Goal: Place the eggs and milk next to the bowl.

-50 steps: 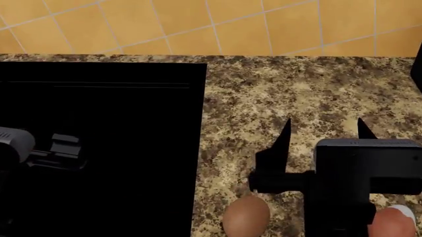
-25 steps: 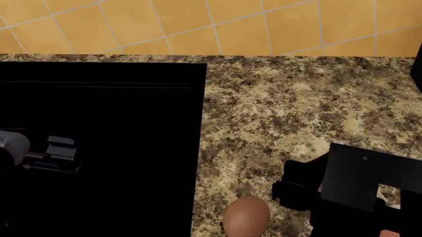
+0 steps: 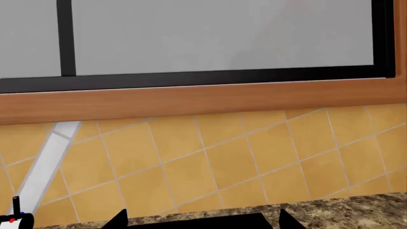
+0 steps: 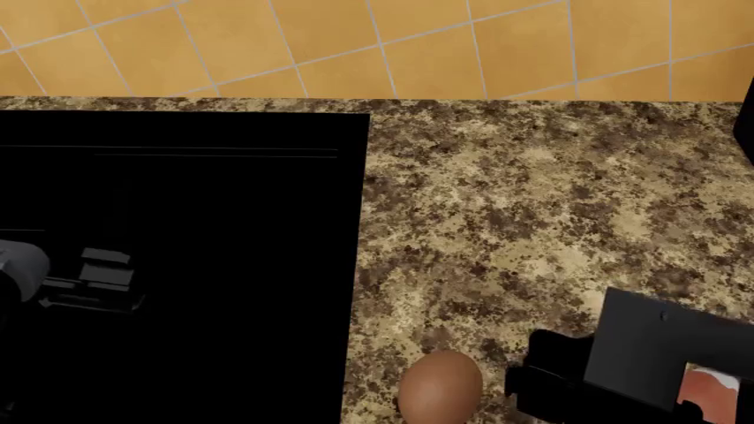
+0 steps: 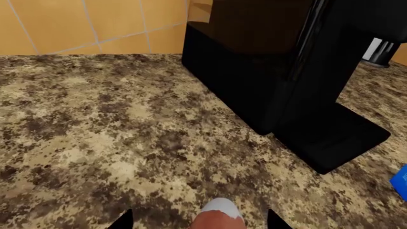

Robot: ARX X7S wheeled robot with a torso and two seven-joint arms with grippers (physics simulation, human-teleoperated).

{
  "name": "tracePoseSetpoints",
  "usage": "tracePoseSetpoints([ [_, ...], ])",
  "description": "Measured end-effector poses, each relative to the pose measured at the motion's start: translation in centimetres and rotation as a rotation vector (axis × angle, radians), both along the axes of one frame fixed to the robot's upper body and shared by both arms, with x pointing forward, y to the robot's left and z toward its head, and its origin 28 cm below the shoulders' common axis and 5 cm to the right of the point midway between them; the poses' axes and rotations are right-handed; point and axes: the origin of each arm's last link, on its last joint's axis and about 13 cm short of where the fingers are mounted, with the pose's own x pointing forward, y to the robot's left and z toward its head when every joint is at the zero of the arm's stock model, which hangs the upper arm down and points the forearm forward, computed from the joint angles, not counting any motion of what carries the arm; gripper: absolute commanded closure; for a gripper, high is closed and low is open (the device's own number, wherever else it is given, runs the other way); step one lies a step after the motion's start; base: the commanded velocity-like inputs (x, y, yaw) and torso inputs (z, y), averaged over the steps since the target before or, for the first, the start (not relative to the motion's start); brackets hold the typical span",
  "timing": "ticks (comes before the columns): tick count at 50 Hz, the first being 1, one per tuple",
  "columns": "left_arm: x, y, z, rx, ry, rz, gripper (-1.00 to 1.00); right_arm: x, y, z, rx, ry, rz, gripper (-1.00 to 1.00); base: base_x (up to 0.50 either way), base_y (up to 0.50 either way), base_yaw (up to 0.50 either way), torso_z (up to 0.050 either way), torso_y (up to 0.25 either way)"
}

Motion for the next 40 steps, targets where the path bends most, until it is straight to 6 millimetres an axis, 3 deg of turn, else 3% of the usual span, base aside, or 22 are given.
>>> tracePoseSetpoints([
  [17,0.1,-0.1,-0.2,0.004,0.004,-0.002,-1.00,-0.1,-0.2,-0.9,0.031,0.050,-0.013,-1.00,0.00,0.00,0.00,0.000,0.000],
  [40,0.2,-0.1,-0.4,0.013,0.010,-0.003,-1.00,1.6,-1.4,-2.7,0.047,0.101,-0.060,-1.00,0.00,0.00,0.00,0.000,0.000],
])
